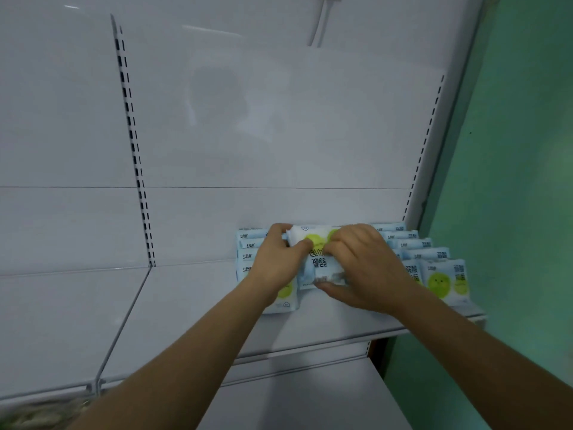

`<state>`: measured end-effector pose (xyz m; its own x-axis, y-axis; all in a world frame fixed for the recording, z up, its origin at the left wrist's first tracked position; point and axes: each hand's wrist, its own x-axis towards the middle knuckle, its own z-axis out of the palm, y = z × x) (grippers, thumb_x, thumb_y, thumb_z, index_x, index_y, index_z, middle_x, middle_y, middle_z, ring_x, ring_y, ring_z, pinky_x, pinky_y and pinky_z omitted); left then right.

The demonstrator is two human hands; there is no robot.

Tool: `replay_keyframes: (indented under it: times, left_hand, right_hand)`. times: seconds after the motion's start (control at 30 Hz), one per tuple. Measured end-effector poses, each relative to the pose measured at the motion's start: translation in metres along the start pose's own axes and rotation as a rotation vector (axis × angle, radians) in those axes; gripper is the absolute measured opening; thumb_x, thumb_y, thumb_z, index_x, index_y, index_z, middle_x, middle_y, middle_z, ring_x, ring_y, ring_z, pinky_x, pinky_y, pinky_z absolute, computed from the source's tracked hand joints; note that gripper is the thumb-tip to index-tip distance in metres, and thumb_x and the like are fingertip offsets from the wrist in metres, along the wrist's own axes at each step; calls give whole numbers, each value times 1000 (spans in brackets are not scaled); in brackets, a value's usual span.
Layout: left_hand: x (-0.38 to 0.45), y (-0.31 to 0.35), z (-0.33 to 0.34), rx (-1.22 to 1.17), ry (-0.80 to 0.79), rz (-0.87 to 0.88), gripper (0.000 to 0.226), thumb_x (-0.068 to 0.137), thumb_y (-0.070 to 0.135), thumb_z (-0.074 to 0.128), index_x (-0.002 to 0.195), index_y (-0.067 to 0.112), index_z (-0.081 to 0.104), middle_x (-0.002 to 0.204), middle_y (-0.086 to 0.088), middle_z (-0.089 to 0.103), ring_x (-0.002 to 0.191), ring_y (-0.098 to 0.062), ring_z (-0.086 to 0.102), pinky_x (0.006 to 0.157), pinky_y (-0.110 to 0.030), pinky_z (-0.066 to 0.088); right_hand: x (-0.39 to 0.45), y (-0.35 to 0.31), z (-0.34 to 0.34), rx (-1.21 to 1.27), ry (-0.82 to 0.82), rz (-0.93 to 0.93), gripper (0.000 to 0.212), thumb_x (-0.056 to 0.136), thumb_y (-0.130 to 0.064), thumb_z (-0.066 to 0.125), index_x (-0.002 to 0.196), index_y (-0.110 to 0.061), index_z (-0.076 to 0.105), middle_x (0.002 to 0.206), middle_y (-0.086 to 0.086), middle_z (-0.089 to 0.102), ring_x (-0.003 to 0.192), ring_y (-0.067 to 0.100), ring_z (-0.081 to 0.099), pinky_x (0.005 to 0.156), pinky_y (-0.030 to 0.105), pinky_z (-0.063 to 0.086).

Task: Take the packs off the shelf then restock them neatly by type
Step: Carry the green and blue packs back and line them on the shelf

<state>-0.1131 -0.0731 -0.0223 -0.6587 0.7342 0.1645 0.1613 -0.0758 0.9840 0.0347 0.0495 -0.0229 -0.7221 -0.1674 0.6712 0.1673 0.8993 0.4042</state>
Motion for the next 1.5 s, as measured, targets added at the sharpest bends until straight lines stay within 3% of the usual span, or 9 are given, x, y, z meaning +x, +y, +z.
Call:
replay_keyframes:
  times: [0.23, 0.4, 0.6, 0.73, 0.83, 0.97, 1.2, 1.33, 1.5]
  left_hand:
    - [-4, -11, -14, 71, -177, 152, 53, 91, 18, 71, 132, 39, 45, 115, -2, 69, 97, -18, 70, 85, -40, 60]
    - [-6, -5, -6, 101, -159, 252, 50, 93, 14, 68, 132, 33, 43, 112, 3, 68, 91, -11, 70, 79, -33, 61]
    - [1, -13, -6, 220, -192, 141, 43, 88, 33, 75, 125, 28, 53, 112, 8, 69, 98, -6, 67, 79, -16, 54]
    - [12, -7, 3, 95, -84, 159, 43, 86, 27, 79, 122, 26, 55, 109, 1, 71, 98, -18, 70, 90, -37, 57]
    - [16, 9, 10, 515, -100, 329, 60, 83, 32, 79, 131, 33, 42, 101, 8, 62, 80, -11, 62, 76, -28, 54]
    - [18, 16, 26, 734, -151, 433, 66, 84, 34, 78, 136, 24, 38, 86, 12, 61, 72, -2, 55, 69, -25, 46]
    - [24, -2, -4, 1203, -121, 389, 65, 86, 47, 70, 141, 29, 41, 138, 3, 52, 124, -20, 47, 101, -38, 43]
    - [25, -17, -25, 1563, -186, 283, 66, 87, 52, 62, 144, 28, 39, 136, 1, 50, 126, -24, 44, 104, -40, 39]
    - [25, -31, -24, 1554, -151, 259, 59, 91, 50, 62, 142, 26, 43, 126, 1, 54, 119, -23, 49, 97, -40, 45]
  right_hand:
    - [-1, 31, -16, 287, -140, 341, 64, 93, -53, 56, 147, -21, 45, 145, 0, 50, 134, 21, 41, 112, 40, 34]
    - [17, 29, -13, 469, -456, 418, 54, 93, -46, 64, 143, -35, 47, 119, -3, 60, 108, 14, 51, 86, 29, 41]
    - [11, 33, -1, 731, -160, 596, 46, 92, -37, 69, 133, -36, 49, 107, -9, 67, 90, 13, 66, 78, 33, 54]
    - [0, 42, 5, 909, -237, 680, 64, 86, -42, 76, 139, -35, 41, 120, -10, 66, 100, 7, 68, 88, 38, 58]
    - [-1, 57, -2, 770, -203, 578, 88, 81, -42, 80, 151, -40, 28, 132, -14, 52, 116, 5, 55, 97, 27, 47]
    - [14, 62, -9, 475, -375, 307, 78, 86, -48, 71, 151, -48, 27, 117, -7, 60, 111, 13, 53, 94, 34, 45]
    - [1, 59, 23, 556, -451, 461, 53, 88, -33, 73, 137, -36, 53, 126, -3, 59, 117, 20, 55, 93, 32, 44]
    - [-3, 52, 44, 430, -566, 401, 41, 91, -41, 67, 130, -31, 58, 114, -4, 51, 113, 20, 52, 89, 30, 40]
    - [-1, 63, 52, 221, -566, 258, 25, 102, -36, 49, 103, -22, 70, 102, -2, 59, 106, 25, 52, 85, 33, 38]
